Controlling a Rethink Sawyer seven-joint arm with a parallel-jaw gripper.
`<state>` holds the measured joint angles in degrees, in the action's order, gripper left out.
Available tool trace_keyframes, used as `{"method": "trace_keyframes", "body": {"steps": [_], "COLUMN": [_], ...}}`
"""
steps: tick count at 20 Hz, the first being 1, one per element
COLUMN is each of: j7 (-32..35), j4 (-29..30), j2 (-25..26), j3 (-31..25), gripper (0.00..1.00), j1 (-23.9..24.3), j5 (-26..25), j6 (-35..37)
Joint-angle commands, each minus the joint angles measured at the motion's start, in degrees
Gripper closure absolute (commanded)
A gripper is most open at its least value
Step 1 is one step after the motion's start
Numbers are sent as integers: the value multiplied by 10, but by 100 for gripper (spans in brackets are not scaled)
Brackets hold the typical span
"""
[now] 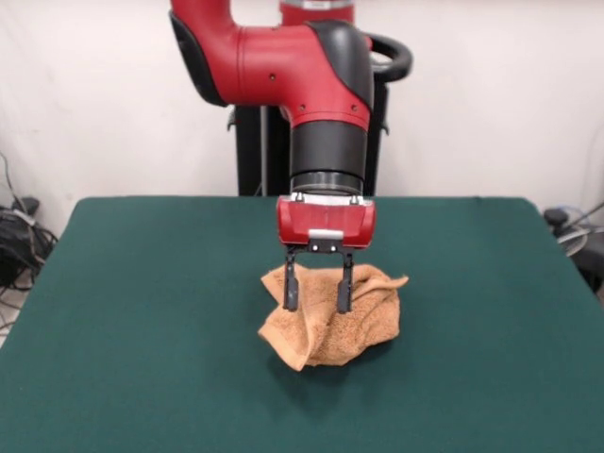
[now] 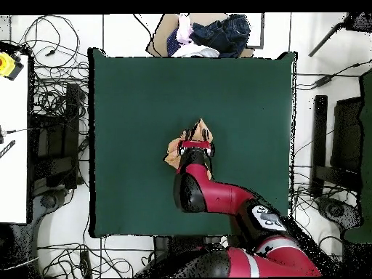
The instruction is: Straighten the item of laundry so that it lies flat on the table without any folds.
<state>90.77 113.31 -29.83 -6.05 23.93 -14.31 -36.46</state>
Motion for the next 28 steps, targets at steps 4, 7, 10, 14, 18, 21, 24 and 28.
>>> {"method": "trace_keyframes", "body": {"steps": [4, 7, 10, 14, 18, 21, 24, 28], "j7": [59, 60, 62, 58, 48, 45, 49, 53], "j4": [-52, -55, -59, -67, -73, -73, -69, -65], "j2": [24, 27, 34, 44, 46, 47, 48, 38], "j3": [16, 16, 16, 24, 37, 51, 70, 91], "gripper": [0, 0, 0, 0, 0, 0, 0, 0], "j1": [-26, -26, -30, -40, -48, -57, -69, -81], "j5": [3, 2, 6, 11, 12, 16, 27, 34], "j6": [60, 62, 61, 64, 76, 80, 70, 72]}}
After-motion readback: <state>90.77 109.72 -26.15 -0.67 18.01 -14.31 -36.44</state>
